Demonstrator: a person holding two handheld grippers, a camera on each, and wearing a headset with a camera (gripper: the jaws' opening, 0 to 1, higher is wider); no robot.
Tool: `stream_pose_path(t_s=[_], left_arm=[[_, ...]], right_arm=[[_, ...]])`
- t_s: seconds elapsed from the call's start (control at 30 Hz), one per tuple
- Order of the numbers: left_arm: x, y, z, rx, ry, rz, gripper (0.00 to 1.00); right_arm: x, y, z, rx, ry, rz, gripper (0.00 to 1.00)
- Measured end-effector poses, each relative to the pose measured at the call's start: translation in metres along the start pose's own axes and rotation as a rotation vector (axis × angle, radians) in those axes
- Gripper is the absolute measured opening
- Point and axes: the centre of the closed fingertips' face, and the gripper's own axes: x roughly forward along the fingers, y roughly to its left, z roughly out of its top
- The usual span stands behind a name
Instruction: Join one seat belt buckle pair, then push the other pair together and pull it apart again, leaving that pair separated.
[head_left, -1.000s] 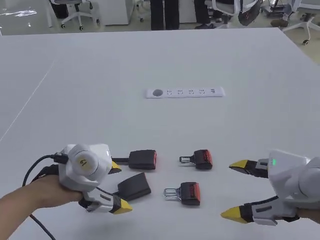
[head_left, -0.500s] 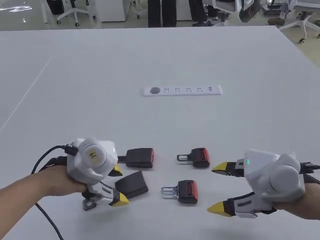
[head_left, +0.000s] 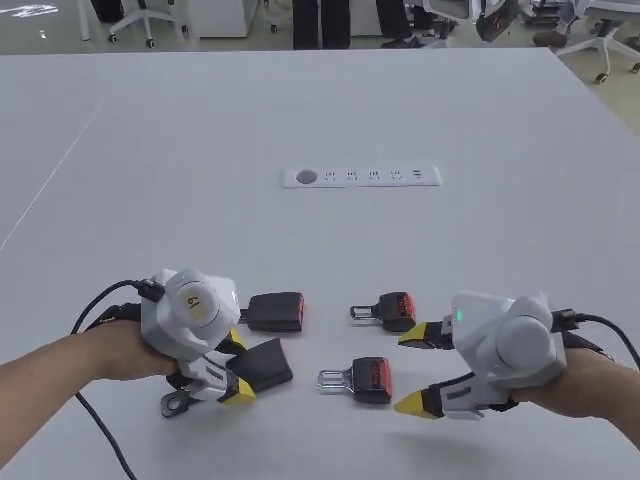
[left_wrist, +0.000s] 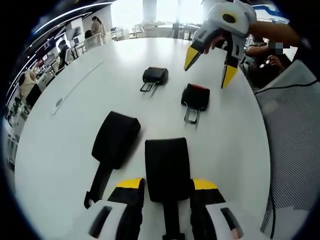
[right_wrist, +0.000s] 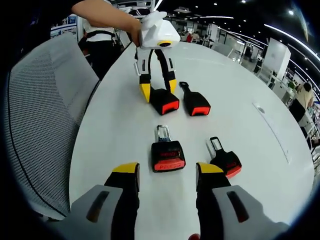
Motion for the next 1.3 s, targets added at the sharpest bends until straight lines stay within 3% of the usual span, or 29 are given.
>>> stream_pose_path(t_s=[0.5,0.6,0.9,1.3], left_arm=[[0.000,-0.002,-0.003,0.062,0.014,-0.032,0.34],[0.000,-0.002,-0.002,0.083,0.014,-0.044,0.34],[0.000,-0.004,-0.003,0.158,0.026,-0.075,0.33],[0.000,-0.006,-0.003,0.223,0.032,-0.111,0.33]], right_arm=[[0.026,-0.001,0.001,-0.014,0.050,0.062,0.36],[0.027,-0.005,0.000,-0.028,0.070,0.047,0.34],[0.030,-0.001,-0.010,-0.040,0.119,0.067,0.32],[0.032,-0.002,-0.011,-0.036,0.125,0.071,0.31]])
